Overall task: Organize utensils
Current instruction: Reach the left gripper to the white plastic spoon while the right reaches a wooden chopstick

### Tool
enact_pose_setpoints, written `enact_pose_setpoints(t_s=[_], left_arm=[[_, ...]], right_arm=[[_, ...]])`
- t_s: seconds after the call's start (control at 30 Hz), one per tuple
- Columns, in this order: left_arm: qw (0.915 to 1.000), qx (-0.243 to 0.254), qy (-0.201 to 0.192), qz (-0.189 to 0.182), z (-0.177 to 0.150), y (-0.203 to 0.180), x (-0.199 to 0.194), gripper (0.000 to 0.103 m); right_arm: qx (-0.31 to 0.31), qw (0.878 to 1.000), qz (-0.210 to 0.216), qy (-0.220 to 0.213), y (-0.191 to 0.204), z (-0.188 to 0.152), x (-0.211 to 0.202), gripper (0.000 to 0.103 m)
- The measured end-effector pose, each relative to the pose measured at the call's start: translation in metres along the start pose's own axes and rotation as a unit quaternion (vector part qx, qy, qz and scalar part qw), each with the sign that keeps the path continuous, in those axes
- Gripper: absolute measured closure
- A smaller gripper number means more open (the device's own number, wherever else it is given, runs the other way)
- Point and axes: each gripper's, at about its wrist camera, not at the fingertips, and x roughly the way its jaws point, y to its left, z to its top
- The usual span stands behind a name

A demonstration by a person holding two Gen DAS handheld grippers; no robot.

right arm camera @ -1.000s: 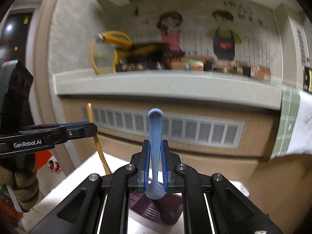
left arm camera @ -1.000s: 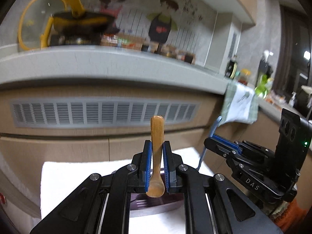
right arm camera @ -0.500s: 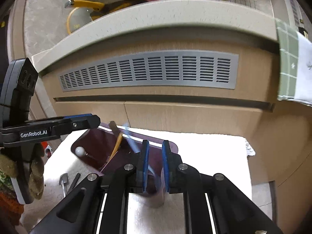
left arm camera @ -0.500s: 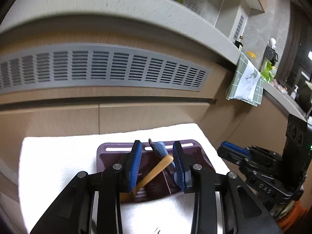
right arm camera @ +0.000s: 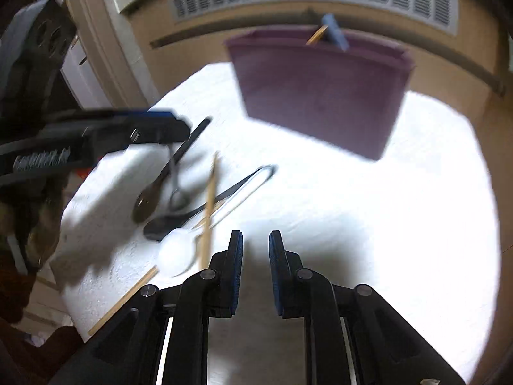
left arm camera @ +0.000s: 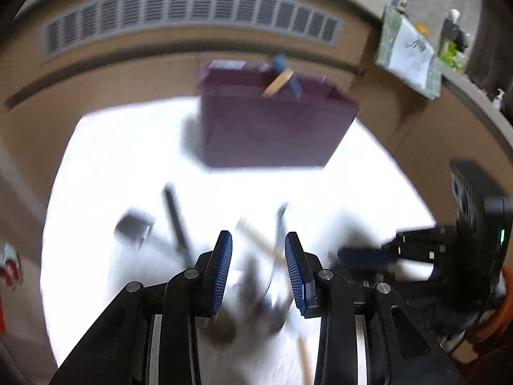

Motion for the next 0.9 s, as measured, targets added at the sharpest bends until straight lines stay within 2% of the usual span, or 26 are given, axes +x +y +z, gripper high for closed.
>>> enact_pose_setpoints(t_s=[0.13,0.27,0.4,0.53,0.57,0.63,0.7,0.9], left_arm=[[0.9997,-0.02,0.011,0.005,-0.031,0.012,-0.013,0.068],[0.9992,-0.035,0.019,-0.004,-0.046,0.02,-0.019,0.068],[0.9991,-0.037,0.022,0.002,-0.05,0.021,-0.018,0.068],[0.999,-0.041,0.02,0.0,-0.05,0.021,-0.019,0.068],[0.999,-0.041,0.02,-0.001,-0.05,0.021,-0.019,0.068],[0.999,-0.041,0.02,-0.003,-0.049,0.019,-0.018,0.068],[0.999,-0.038,0.022,-0.01,-0.048,0.016,-0.017,0.068],[0.998,-0.025,0.031,-0.048,-0.048,-0.003,-0.008,0.068]], right_arm=[[-0.001,1.0,0.012,0.011,0.014,0.007,0.02,0.087],[0.004,1.0,0.022,0.007,0.02,0.012,0.025,0.087],[0.017,0.999,0.031,-0.017,0.024,0.013,0.018,0.086],[-0.015,0.999,0.04,-0.01,0.044,0.02,0.028,0.086],[-0.021,0.999,0.037,-0.007,0.046,0.021,0.031,0.087],[-0.034,0.999,0.018,-0.001,0.048,0.021,0.041,0.098],[-0.037,0.999,-0.001,-0.01,0.043,0.02,0.036,0.098],[0.03,0.998,-0.049,-0.036,-0.018,0.007,-0.006,0.098]])
